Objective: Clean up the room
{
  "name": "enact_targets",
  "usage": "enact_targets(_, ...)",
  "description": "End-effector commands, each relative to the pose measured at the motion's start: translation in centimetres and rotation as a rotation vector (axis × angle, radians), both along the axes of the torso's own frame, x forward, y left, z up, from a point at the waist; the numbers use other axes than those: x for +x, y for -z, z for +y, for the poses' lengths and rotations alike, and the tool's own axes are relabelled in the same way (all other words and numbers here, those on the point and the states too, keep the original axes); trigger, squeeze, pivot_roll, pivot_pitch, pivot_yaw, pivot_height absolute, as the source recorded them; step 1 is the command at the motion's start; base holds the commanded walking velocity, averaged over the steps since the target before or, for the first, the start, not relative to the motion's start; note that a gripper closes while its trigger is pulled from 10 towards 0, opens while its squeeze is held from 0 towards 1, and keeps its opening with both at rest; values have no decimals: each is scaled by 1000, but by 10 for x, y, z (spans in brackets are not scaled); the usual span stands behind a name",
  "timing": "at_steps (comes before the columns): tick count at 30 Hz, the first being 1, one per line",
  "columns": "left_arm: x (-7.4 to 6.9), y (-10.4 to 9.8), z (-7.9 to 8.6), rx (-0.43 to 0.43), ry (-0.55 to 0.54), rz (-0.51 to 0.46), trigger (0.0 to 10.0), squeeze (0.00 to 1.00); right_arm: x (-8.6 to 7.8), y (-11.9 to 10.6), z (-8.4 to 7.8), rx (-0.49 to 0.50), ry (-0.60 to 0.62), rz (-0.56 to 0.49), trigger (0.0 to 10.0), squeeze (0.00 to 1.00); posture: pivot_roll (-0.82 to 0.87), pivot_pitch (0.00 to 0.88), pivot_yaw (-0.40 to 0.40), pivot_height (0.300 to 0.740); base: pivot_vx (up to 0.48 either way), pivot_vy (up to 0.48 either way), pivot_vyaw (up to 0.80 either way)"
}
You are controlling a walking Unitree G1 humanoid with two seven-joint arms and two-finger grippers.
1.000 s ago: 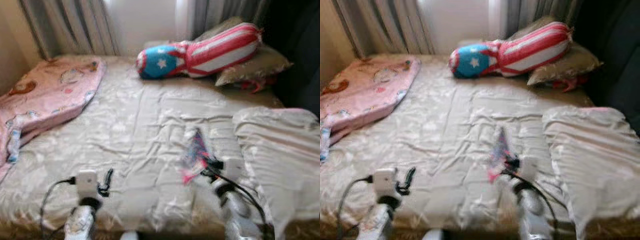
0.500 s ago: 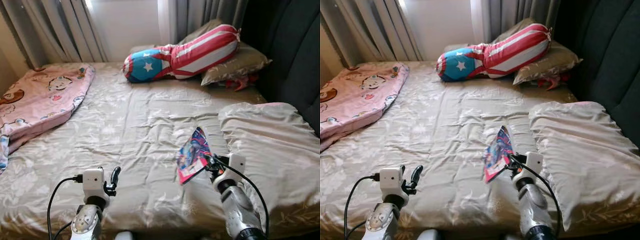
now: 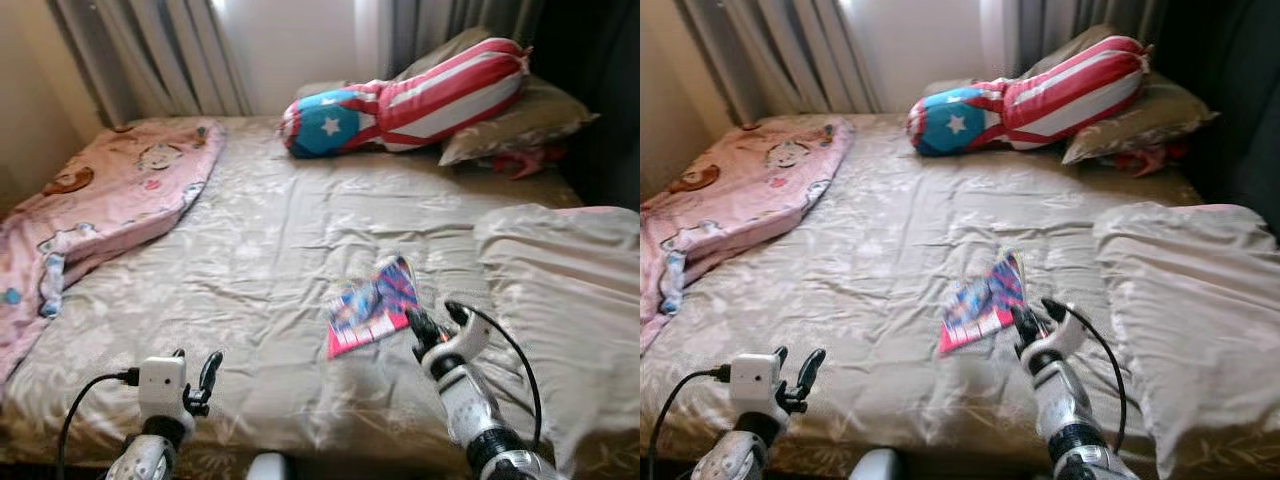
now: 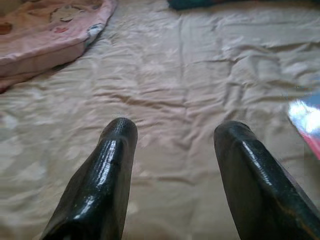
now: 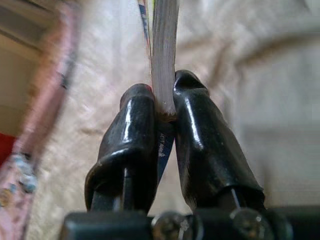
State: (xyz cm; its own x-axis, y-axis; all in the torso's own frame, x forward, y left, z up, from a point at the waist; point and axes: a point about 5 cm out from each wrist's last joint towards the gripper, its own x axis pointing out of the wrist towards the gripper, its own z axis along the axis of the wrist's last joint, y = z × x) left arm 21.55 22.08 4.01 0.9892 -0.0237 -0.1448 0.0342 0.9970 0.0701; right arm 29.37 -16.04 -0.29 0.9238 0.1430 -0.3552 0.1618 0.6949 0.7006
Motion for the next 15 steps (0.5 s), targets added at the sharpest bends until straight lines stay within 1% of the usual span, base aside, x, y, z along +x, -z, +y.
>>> enact_targets(1, -2, -6, 2, 23, 24, 4, 10000, 0, -4, 5, -8, -5, 43, 51, 10000, 0, 154, 17, 112, 644, 0, 0, 0)
enact_targets(3, -7, -6, 3, 29, 31, 18, 10000, 0, -10, 12, -14, -23, 69, 97, 10000, 0, 159, 26, 117, 644, 0, 0, 0)
enact_targets(4, -11, -7, 4, 32, 36, 30, 10000, 0, -14, 15, -18, -42, 83, 125, 10000, 0, 162, 35, 121, 644, 0, 0, 0)
enact_targets(5, -11, -7, 4, 32, 36, 30, 10000, 0, -14, 15, -18, -42, 83, 125, 10000, 0, 162, 35, 121, 644, 0, 0, 0)
enact_targets(6, -17, -7, 4, 34, 41, 42, 10000, 0, -18, 19, -23, -50, 119, 156, 10000, 0, 165, 43, 125, 644, 0, 0, 0)
enact_targets(8, -21, -7, 4, 35, 43, 57, 10000, 0, -21, 21, -29, -36, 170, 189, 10000, 0, 170, 52, 127, 644, 0, 0, 0)
enact_targets(10, -24, -8, 4, 35, 43, 64, 10000, 0, -23, 23, -34, -28, 204, 204, 10000, 0, 174, 59, 128, 644, 0, 0, 0)
enact_targets(15, -27, -9, 4, 37, 47, 81, 10000, 0, -21, 20, -39, -36, 224, 199, 10000, 0, 176, 69, 131, 644, 0, 0, 0)
